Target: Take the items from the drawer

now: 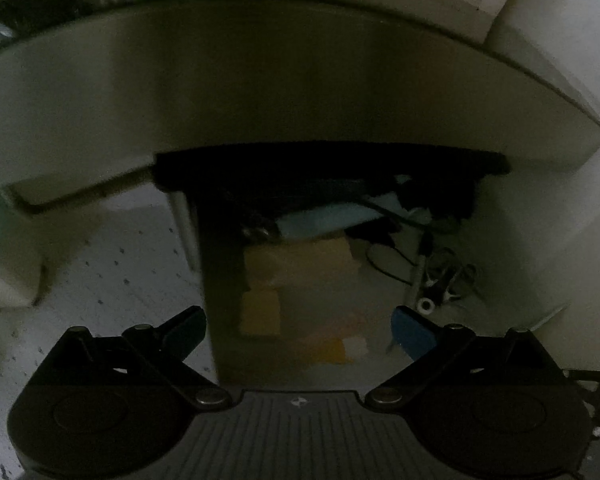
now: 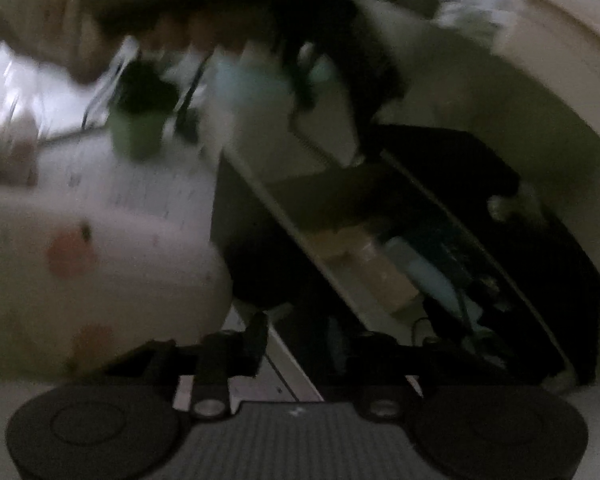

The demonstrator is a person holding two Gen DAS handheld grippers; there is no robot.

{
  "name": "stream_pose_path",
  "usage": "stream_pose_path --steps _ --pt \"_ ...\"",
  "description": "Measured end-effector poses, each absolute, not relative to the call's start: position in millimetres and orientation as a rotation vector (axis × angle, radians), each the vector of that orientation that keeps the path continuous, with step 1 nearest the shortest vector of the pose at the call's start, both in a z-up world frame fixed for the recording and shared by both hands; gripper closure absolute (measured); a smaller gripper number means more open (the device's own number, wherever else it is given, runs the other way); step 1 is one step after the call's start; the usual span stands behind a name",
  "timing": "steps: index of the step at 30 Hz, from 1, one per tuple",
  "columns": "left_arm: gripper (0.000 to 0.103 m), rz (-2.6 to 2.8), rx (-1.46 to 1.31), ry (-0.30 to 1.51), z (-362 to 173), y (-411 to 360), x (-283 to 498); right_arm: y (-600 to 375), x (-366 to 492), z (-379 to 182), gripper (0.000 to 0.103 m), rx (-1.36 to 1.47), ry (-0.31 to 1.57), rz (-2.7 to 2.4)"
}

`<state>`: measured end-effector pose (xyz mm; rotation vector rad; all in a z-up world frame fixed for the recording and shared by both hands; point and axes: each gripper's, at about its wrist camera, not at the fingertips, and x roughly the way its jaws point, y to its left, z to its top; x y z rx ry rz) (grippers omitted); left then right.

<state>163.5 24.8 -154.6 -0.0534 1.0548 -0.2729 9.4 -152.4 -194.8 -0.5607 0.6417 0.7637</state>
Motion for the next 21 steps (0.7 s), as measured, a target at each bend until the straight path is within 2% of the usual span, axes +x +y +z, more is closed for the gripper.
stream_pose_path --steps 2,5,8,14,21 --pt "0.003 -0.286 -0.062 1.098 -160 19 172 -164 8 -179 0.048 -0.421 0.61 0.713" --pt "0.004 -0.287 -0.05 1.147 -167 10 184 -183 12 -162 0.048 -0.207 0.58 0.644" --pt "0.017 -0.296 -0.057 1.206 -174 1 196 -201 10 -156 0.047 -0.084 0.525 0.57" --pt "0.017 -0.289 -0.007 1.284 -188 -21 220 -222 1 -159 0.047 0.094 0.467 0.486" --pt "0.016 -0.222 0.1 1.365 -229 -36 241 -235 -10 -164 0.047 0.141 0.456 0.476"
